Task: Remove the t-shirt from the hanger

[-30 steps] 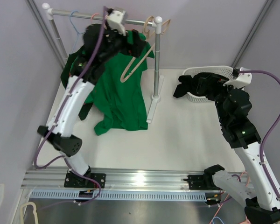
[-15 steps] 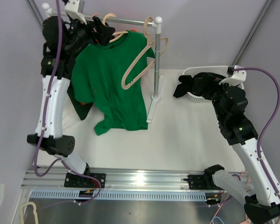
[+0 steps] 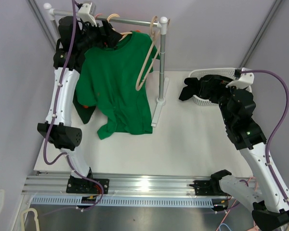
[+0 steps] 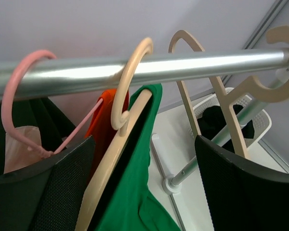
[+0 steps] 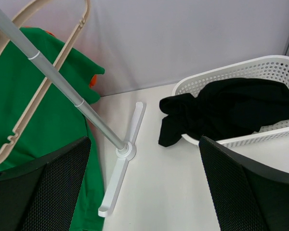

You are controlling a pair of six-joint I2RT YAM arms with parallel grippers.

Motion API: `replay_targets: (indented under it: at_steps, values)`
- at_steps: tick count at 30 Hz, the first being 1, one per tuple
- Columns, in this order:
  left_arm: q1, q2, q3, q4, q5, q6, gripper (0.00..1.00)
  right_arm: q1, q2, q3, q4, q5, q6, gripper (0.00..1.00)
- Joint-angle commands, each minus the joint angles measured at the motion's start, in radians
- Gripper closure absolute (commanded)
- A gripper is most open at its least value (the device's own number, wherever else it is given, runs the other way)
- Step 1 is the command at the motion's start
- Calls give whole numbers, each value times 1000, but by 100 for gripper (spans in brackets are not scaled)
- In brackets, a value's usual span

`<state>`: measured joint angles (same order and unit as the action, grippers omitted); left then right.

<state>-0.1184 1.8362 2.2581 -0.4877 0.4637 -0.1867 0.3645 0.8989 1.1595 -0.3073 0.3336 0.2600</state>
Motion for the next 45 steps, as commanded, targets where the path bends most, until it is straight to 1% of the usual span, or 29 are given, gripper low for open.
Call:
replay_targets:
  at_steps: [1,6,7,8,14,15,17,20,21,22,23,31,33,35,36,37,38,39,40,41,43,44,45]
  values:
    - [8,34,81,28,41,-40,12,4,-18,19,-4,19,-21,0]
    - [8,80,98,34,59,-63,24,2,-29,11,-4,24,-24,1]
    - [8,84,100,34,49,-72,31,4,-31,9,-7,24,-24,1]
    - [8,87,106,35,43,-82,33,2,-32,9,-7,25,-24,0]
    - [8,127,138,67,44,-114,38,2,-51,-9,-7,22,-22,0]
    - [8,130,141,77,44,-120,46,1,-52,-9,-9,22,-21,0]
    - [8,136,143,93,59,-138,54,1,-57,-12,-10,21,-22,0]
    - [5,144,162,103,73,-161,78,2,-64,-15,-10,22,-22,0]
    - [5,146,170,98,79,-166,90,2,-64,-15,-9,22,-21,0]
    - [3,144,182,94,84,-171,97,1,-66,-17,-9,19,-21,1]
    - [2,140,199,84,76,-171,99,1,-64,-17,-9,16,-19,0]
    - [-10,34,205,72,4,-160,99,1,-66,-29,-9,-7,-5,1]
    - [-15,12,198,48,-45,-161,99,1,-66,-34,-6,-18,-4,1]
    - [-24,-21,195,11,-104,-163,99,2,-60,-31,7,-98,-18,0]
    - [-36,-35,172,-21,-170,-163,99,10,-55,-29,22,-166,-49,1]
    - [-44,-70,158,-37,-209,-163,99,16,-39,-17,28,-286,-56,1]
    - [-55,-89,141,-46,-252,-161,99,25,-28,-14,34,-338,-61,1]
    - [-75,-109,77,-55,-290,-160,99,37,-17,-8,49,-391,-76,1]
    - [-85,-130,54,-57,-360,-161,99,72,-6,-3,56,-425,-82,0]
    - [-96,-171,10,-60,-399,-171,99,94,17,6,62,-470,-90,0]
    - [-119,-210,-53,-66,-451,-186,99,141,38,12,76,-507,-123,1]
    - [-128,-241,-83,-75,-485,-207,99,195,61,20,77,-560,-136,0]
    - [-133,-253,-97,-83,-499,-220,99,218,75,26,80,-589,-145,1]
